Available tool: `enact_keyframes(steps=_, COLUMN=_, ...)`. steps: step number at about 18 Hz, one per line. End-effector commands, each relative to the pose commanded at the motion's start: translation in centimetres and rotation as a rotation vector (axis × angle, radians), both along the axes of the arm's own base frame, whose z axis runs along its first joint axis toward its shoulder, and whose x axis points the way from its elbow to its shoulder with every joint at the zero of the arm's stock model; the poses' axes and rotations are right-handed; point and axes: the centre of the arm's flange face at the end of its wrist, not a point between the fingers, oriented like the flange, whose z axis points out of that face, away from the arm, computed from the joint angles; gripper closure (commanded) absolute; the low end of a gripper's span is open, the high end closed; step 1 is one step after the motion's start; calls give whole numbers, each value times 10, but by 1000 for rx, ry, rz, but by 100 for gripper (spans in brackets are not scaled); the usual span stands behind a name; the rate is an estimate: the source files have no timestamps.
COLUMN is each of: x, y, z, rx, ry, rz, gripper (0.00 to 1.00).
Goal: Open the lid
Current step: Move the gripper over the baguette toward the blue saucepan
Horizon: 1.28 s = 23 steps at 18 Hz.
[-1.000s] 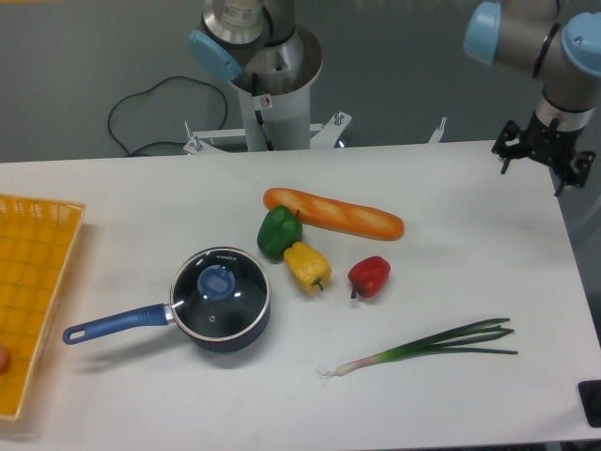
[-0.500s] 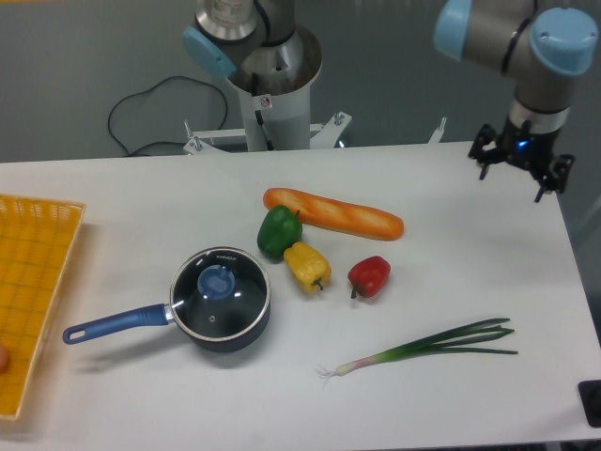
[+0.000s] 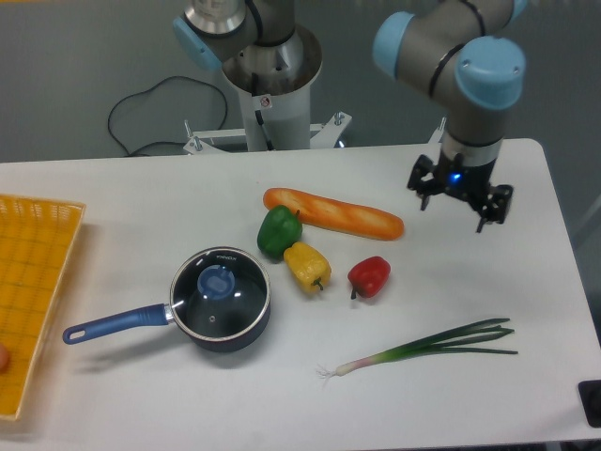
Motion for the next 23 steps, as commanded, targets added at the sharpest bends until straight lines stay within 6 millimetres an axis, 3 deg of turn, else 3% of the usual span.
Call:
enact_keyframes(steps=7, x=49, y=19, z=-16, rx=-12, ry=-46, rz=78, gripper=0)
enact_keyframes(steps=12, x=81, y=48, z=-16, rx=-103, ry=3, rz=37, gripper=0)
enact_keyframes(steps=23, x=167, y=113, z=-21, rx=-79, ry=-19, rz=-113, gripper=0)
